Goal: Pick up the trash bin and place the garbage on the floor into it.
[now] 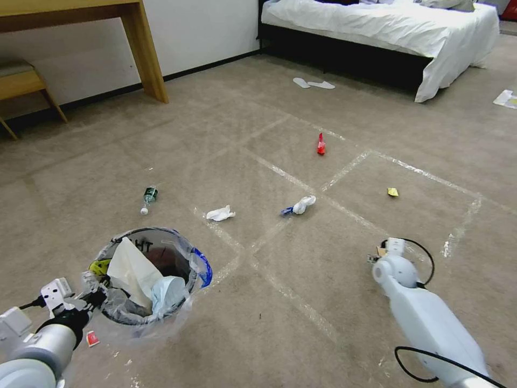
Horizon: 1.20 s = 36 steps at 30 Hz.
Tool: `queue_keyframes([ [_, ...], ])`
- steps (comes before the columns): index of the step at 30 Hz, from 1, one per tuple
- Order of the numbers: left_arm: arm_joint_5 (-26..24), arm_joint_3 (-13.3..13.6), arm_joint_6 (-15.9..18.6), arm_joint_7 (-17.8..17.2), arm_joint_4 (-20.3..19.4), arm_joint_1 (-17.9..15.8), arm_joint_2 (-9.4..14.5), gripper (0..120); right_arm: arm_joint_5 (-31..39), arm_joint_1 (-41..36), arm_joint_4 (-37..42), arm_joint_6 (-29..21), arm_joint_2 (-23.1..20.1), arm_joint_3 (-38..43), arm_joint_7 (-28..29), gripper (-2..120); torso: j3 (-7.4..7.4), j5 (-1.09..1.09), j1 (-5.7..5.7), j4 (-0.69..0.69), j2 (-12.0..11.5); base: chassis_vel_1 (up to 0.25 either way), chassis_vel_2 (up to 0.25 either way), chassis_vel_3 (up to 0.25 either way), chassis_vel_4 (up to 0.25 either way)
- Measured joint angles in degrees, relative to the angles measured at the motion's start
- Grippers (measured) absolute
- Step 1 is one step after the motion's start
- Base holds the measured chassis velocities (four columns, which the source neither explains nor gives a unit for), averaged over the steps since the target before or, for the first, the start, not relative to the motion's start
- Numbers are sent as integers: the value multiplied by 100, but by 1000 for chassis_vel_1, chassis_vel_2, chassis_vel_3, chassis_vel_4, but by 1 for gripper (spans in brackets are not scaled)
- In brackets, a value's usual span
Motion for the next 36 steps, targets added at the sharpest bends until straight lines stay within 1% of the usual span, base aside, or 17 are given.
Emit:
queue_keyframes([
  [5, 34, -9, -15, 10, 4, 2, -28, 1, -233, 290, -516, 60, -10, -238, -70, 99, 0, 0, 0, 0, 0, 0, 0, 0, 0],
  [12, 53, -9, -35, 13, 7, 3, -42, 1, -351, 375, -824, 125, -2, -302, -164, 99, -1, 1, 0, -2, 0, 0, 0, 0, 0],
  [22, 64, -23, -64, 23, 43, 25, -37, 1, -574, 591, -1355, 316, 161, -411, -320, 100, 0, 1, -1, -1, 0, 0, 0, 0, 0],
  [36, 110, -18, -87, 32, 98, 14, -22, 1, -859, 772, -1935, 545, 192, -430, -539, 98, 0, 1, -1, -1, 0, 0, 0, 0, 0],
])
